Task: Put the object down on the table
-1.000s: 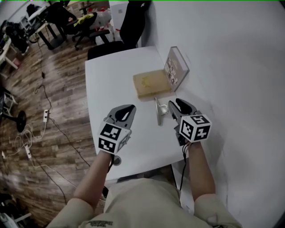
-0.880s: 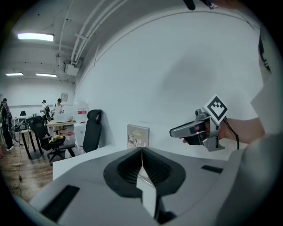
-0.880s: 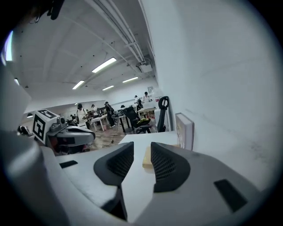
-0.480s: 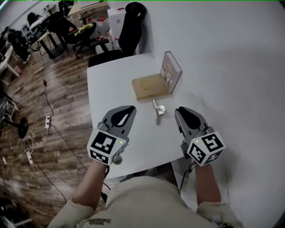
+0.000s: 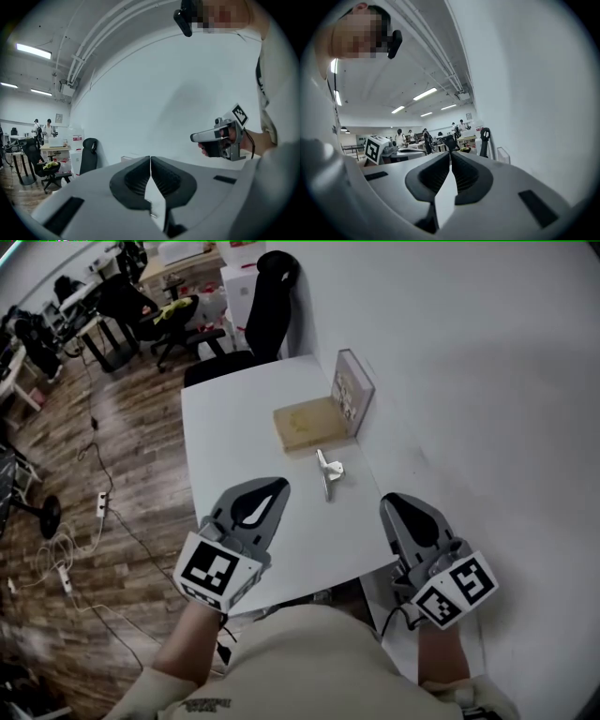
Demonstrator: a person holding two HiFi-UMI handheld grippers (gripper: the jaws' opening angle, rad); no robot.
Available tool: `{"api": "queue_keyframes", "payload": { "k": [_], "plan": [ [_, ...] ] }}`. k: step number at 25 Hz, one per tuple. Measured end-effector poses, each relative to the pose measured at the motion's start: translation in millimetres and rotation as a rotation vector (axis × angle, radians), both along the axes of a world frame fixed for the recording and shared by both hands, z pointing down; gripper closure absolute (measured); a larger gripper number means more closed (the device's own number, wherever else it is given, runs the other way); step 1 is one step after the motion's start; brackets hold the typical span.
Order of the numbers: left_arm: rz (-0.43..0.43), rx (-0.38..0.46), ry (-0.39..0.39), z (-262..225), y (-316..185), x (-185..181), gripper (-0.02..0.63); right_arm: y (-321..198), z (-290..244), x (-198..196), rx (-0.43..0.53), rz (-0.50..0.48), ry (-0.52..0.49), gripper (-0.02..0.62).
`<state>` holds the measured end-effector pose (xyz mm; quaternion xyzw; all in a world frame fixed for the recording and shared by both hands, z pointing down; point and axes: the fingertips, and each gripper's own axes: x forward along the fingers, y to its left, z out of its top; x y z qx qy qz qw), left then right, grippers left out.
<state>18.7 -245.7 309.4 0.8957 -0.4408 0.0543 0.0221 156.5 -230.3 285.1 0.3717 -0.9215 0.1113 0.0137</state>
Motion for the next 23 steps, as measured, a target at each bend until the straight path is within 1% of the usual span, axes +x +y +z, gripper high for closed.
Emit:
{"api": "queue_keyframes", "payload": {
  "k": [1,3,6,9,13,16,20,23],
  "plan": [
    [0.000,0.000,0.001,0,3,0,0.583,3,-1,0,-0.012,-0.008,-0.027,0.560],
    [-0.003,-0.006,-0.008,4,7,-2,0.583,5,2,0,-0.020,-0.014,-0.035,0.560],
    [-0.011,-0.026,-0.022,11,12,-7,0.583,10,10,-3,-0.027,-0.015,0.003,0.560],
    [-0.025,-0.050,-0.012,15,22,-14,0.583,20,21,-8,-0.047,-0.023,0.039,0.560],
    [-0.023,-0.076,-0.009,21,31,-15,0.583,25,32,-15,-0.072,-0.045,0.055,0.560],
    [-0.024,-0.083,-0.008,20,38,-16,0.583,25,31,-17,-0.067,-0.042,0.053,0.560],
    [-0.068,-0.075,0.023,15,36,-25,0.583,17,24,-14,-0.035,-0.001,0.025,0.561],
    [-0.077,-0.058,0.023,9,35,-30,0.583,17,18,-14,-0.014,0.016,0.024,0.561]
  ]
}}
